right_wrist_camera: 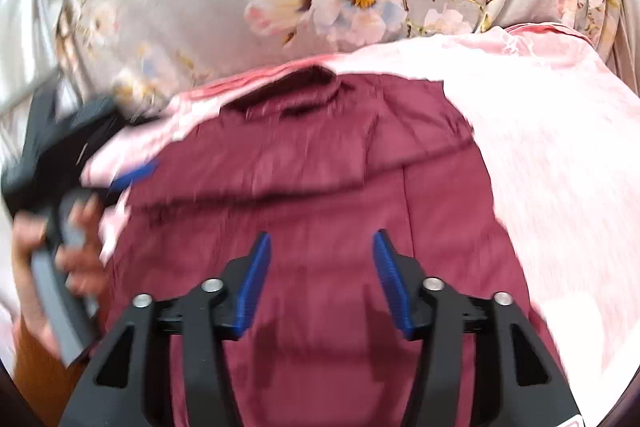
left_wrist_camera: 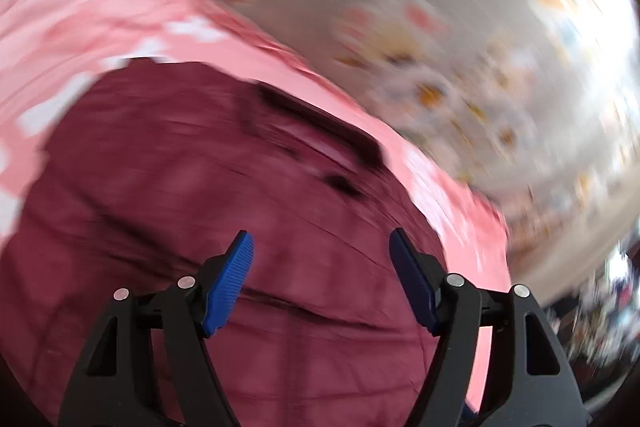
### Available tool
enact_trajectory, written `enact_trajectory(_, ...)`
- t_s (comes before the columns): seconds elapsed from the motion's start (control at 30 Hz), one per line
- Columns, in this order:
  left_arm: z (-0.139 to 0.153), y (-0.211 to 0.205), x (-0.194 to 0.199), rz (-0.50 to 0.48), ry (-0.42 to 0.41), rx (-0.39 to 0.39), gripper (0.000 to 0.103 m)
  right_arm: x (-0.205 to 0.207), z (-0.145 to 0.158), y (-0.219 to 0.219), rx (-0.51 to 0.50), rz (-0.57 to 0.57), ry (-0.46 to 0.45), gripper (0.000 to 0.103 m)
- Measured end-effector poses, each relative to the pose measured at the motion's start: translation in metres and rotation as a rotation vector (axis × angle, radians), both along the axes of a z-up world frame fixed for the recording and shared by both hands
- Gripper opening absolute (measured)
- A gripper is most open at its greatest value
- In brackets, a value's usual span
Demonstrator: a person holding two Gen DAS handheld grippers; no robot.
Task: Fold large clothes
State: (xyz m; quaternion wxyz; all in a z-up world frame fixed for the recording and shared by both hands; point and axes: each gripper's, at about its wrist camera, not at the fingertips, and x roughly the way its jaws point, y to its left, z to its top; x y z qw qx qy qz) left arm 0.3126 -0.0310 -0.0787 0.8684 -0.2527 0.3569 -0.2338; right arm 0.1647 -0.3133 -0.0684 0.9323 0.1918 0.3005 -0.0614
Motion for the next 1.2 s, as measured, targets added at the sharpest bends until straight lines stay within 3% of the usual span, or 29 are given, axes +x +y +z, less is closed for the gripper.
enact_trajectory(0.13,-0.018,0.07,0.027,0.161,0.093,-0.055,0.068,0.041,-0.003,-0.024,0.046,-0.055,0.017,0.058)
enact_trajectory(0.33,-0.059,0.136,0.046,0.265,0.22,-0.199,0.066,0.087,-0.034,-0.041,0.166,-0.071,0.096,0.058)
enact_trajectory(0.4,-0.071,0.144,0.052,0.269,0.248,-0.236,0.065,0.097,-0.041,-0.038,0.158,-0.065,0.119,0.048)
enact_trajectory(0.47,-0.08,0.149,0.057,0.264,0.258,-0.276,0.065,0.104,-0.042,-0.032,0.131,-0.047,0.137,0.014)
enact_trajectory(0.53,-0.086,0.152,0.062,0.266,0.267,-0.313,0.065,0.106,-0.028,-0.028,0.105,-0.028,0.102,0.003)
enact_trajectory(0.67,-0.093,0.153,0.073,0.284,0.287,-0.363,0.065,0.103,0.029,-0.032,0.077,-0.013,-0.04,0.002)
enact_trajectory(0.8,-0.097,0.151,0.083,0.302,0.296,-0.368,0.065,0.107,0.07,-0.038,0.033,0.0,-0.107,0.002)
enact_trajectory(1.0,-0.096,0.139,0.093,0.304,0.293,-0.327,0.06,0.115,0.082,-0.056,-0.023,-0.025,-0.1,0.002)
enact_trajectory(1.07,-0.094,0.136,0.097,0.308,0.289,-0.3,0.054,0.115,0.069,-0.066,-0.011,-0.04,-0.069,0.002)
enact_trajectory(1.13,-0.095,0.136,0.101,0.326,0.297,-0.251,0.036,0.114,0.052,-0.073,0.009,-0.051,-0.035,0.002)
enact_trajectory(1.2,-0.097,0.137,0.101,0.343,0.299,-0.204,0.009,0.113,0.03,-0.075,0.015,-0.055,0.011,0.002)
